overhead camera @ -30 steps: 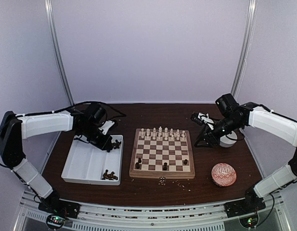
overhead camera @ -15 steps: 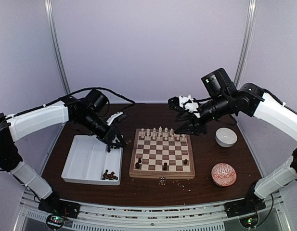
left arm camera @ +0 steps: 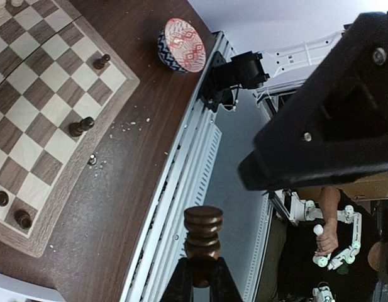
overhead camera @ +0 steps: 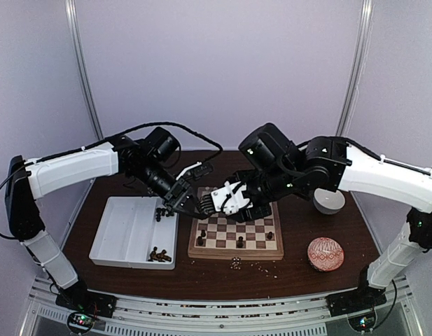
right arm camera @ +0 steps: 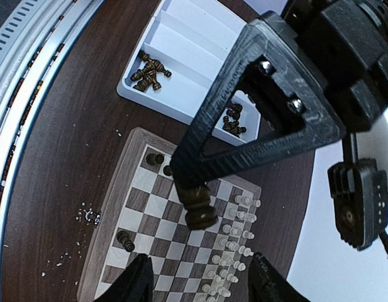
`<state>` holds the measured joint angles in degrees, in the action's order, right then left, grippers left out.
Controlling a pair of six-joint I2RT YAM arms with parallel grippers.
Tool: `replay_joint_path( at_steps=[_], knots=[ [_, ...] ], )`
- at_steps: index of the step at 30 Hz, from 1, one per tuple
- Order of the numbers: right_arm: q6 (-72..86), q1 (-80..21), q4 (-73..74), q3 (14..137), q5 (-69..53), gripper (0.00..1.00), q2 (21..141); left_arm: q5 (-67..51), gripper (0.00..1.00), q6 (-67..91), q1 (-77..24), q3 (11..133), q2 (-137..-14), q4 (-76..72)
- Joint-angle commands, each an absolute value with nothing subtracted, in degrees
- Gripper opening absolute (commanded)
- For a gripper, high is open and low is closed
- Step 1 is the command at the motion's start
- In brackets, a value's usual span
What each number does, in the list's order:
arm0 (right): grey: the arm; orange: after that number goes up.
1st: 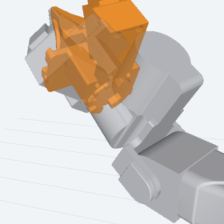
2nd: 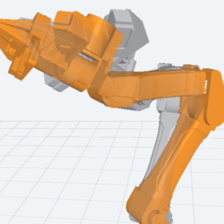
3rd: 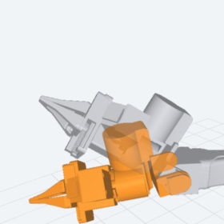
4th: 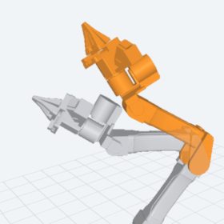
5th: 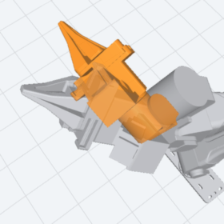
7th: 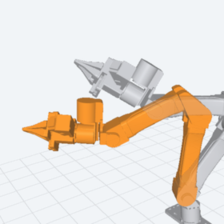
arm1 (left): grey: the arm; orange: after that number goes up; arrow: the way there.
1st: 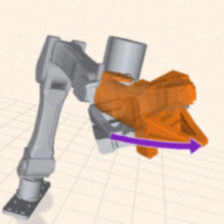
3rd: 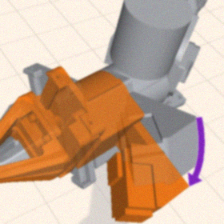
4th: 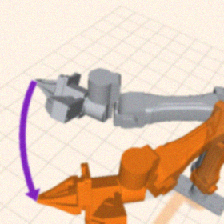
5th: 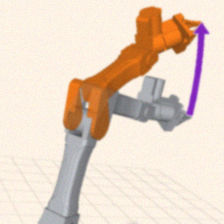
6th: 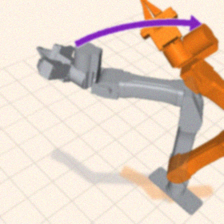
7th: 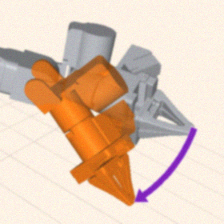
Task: Set up the chess pieces on the board
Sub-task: Pass from the left arm to the right
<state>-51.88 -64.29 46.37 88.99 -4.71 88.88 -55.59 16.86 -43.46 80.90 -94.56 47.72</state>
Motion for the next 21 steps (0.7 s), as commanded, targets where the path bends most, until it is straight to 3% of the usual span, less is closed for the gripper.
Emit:
replay_joint_path(
  at_steps=[1,8,19,21],
  knots=[
    [-53.39,-66.27,43.59,89.37,1.49,0.52,90.38,-59.44,0.02,18.1,-44.59,83.42,-95.53,47.03],
    [-55.31,-68.71,43.11,89.91,4.63,0.45,93.17,-60.3,0.02,17.78,-45.17,83.69,-96.06,47.04],
    [-56.6,-69.27,42.1,88.35,4.53,0.18,92.98,-60.93,0.02,17.5,-45.35,84.21,-96.79,47.03],
    [-56.33,-69.37,41.97,88.1,4.24,0.14,92.91,-60.83,0.08,17.36,-45.35,84.64,-96.96,47.02]
  ],
)
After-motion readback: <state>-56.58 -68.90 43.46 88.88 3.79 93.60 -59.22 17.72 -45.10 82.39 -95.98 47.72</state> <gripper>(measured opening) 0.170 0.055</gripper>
